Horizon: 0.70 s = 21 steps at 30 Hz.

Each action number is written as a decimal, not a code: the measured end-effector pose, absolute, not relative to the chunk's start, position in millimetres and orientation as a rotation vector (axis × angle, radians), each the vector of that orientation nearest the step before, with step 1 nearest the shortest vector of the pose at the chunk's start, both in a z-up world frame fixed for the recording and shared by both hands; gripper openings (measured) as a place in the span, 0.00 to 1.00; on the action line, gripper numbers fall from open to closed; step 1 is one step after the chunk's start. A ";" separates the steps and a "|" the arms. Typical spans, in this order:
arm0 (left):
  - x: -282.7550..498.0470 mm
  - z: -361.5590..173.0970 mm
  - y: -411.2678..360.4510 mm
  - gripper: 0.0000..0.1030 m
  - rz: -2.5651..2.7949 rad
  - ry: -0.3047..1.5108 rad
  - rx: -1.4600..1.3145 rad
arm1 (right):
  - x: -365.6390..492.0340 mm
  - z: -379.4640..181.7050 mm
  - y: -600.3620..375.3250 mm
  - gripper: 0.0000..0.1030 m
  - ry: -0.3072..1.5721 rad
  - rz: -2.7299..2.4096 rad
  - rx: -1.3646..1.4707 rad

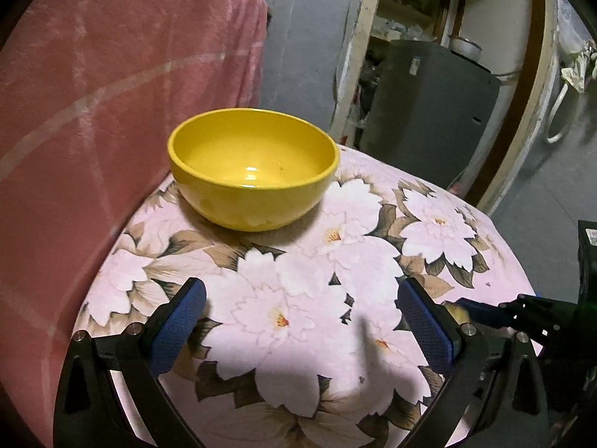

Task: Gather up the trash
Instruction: 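Grasp the tan cylindrical scrap with the left tool while the right tool grasps a potato peel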

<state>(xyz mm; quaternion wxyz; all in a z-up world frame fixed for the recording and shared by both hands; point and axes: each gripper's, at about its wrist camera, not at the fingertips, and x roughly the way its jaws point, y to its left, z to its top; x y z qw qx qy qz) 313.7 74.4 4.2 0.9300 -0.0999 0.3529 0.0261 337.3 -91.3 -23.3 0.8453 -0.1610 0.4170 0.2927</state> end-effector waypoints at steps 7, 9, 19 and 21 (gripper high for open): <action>321.0 3.2 59.1 0.97 -0.031 0.768 -0.197 | 342.7 -18.8 -112.4 0.29 0.846 0.545 -0.341; 324.4 2.6 52.0 0.96 -0.053 0.778 -0.195 | 346.1 -17.0 -123.2 0.29 0.843 0.532 -0.310; 345.2 -7.4 3.2 0.68 -0.158 0.862 -0.057 | 355.5 -10.9 -153.8 0.29 0.823 0.507 -0.235; 349.9 -10.8 -3.2 0.60 -0.175 0.882 -0.035 | 354.0 -11.3 -156.6 0.29 0.821 0.510 -0.231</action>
